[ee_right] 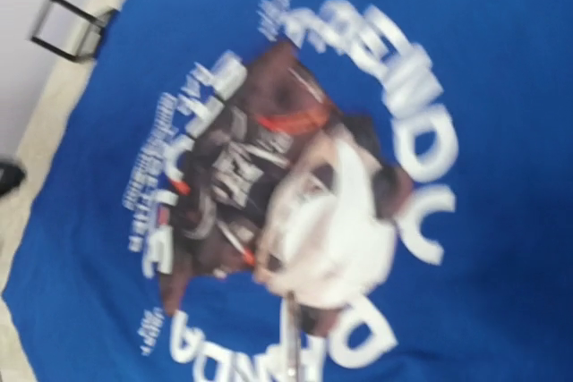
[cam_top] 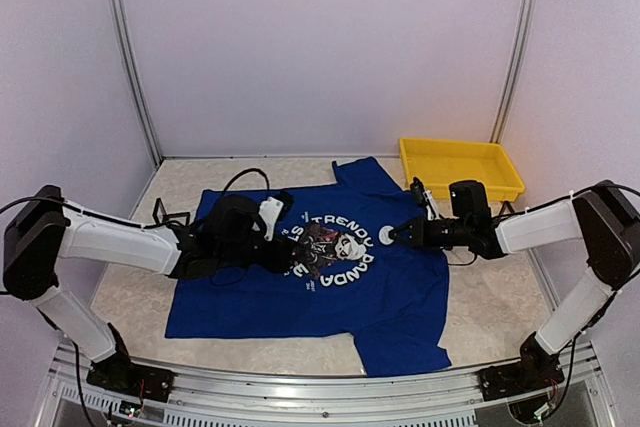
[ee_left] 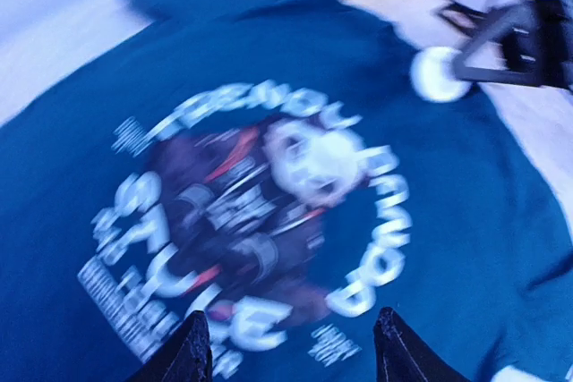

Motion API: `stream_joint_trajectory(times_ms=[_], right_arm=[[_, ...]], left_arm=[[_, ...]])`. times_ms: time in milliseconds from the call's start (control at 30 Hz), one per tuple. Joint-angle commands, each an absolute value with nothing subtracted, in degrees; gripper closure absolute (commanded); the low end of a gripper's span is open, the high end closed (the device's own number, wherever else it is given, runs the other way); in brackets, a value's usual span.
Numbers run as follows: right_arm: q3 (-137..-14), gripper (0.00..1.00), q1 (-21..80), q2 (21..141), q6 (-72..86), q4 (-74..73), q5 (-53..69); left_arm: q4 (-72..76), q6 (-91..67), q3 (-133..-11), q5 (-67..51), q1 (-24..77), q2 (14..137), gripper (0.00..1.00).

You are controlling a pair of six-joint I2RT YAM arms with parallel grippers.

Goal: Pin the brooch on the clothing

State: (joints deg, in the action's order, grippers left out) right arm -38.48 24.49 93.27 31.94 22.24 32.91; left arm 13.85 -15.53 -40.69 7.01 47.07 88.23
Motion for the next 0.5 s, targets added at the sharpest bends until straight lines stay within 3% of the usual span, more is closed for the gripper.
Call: stream_joint_trajectory(times_ms=[0,167,333,467], right_arm=[[-39.27,1.0,24.92,89.05,25.52,14.08,31.31],[-39.15,1.0,24.7,88.48,24.77,13.64,31.01],[-40.51,1.0,24.48,88.6,22.66,11.32,31.86],[-40.22,1.0,24.24,88.08,22.05,10.99,31.99]], left_arm=[[8.89,7.08,-55.67,-8.8,54.67,99.05,0.39],[1.95,13.98,-70.52,-12.19,57.74,112.72,0.23],[-6.09,17.82,-79.93,-8.88,58.83,121.96,0.24],[-6.58,18.59,-80.8,-4.89,59.44,124.71,0.29]])
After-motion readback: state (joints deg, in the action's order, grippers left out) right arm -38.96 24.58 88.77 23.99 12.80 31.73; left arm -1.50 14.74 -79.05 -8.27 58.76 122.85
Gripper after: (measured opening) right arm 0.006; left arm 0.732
